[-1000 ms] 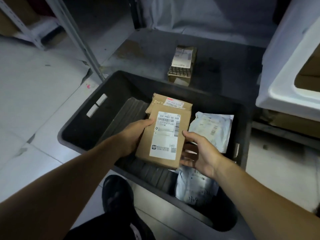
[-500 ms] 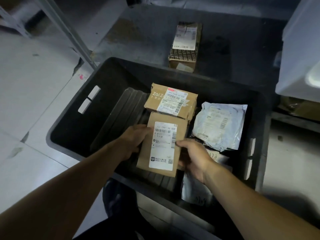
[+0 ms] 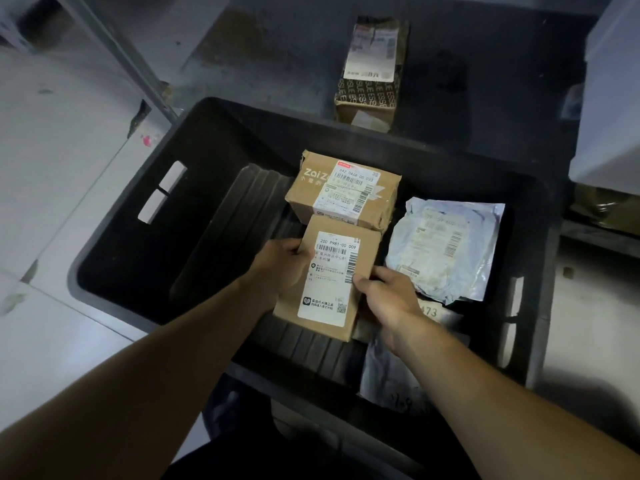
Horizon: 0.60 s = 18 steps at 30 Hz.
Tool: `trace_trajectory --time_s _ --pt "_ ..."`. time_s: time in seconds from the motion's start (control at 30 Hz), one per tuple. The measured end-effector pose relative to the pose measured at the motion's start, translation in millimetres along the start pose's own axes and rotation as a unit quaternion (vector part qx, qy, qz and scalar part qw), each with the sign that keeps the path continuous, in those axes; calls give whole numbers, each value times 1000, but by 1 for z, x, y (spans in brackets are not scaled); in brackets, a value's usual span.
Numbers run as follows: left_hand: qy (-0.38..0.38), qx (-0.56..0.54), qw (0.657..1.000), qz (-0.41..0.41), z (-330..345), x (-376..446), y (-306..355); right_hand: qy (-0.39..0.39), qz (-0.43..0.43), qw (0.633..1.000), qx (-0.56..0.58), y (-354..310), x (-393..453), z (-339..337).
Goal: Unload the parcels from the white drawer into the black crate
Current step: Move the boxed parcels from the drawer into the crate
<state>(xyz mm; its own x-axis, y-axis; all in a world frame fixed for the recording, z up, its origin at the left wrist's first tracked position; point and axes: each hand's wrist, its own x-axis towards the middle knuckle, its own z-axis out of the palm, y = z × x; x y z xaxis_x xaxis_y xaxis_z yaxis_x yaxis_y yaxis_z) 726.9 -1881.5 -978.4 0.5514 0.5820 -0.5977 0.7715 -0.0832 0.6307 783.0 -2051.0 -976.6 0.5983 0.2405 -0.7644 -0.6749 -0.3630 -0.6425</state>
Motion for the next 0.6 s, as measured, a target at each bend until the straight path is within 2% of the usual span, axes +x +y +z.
trace_trajectory --time_s 0.2,0.3,0.37,0.4,0.47,0.53,0.6 --pt "-14 23 1000 0 -4 -4 7 -17 -6 999 -37 -4 0 -4" --pt "-23 45 999 12 -11 -11 17 -6 -41 992 -119 -12 -9 -11" --pt "-16 84 995 49 -19 -20 26 4 -87 977 -195 -23 -21 -20" --pt "-12 129 988 79 -25 -28 31 11 -121 960 -252 -29 -29 -25" --pt "11 273 948 163 -35 -44 40 34 -201 893 -402 -41 -47 -37" --pt "50 426 871 238 -42 -60 45 51 -262 809 -524 -52 -66 -47" --pt "88 513 813 261 -49 -79 54 56 -294 755 -583 -63 -83 -56"
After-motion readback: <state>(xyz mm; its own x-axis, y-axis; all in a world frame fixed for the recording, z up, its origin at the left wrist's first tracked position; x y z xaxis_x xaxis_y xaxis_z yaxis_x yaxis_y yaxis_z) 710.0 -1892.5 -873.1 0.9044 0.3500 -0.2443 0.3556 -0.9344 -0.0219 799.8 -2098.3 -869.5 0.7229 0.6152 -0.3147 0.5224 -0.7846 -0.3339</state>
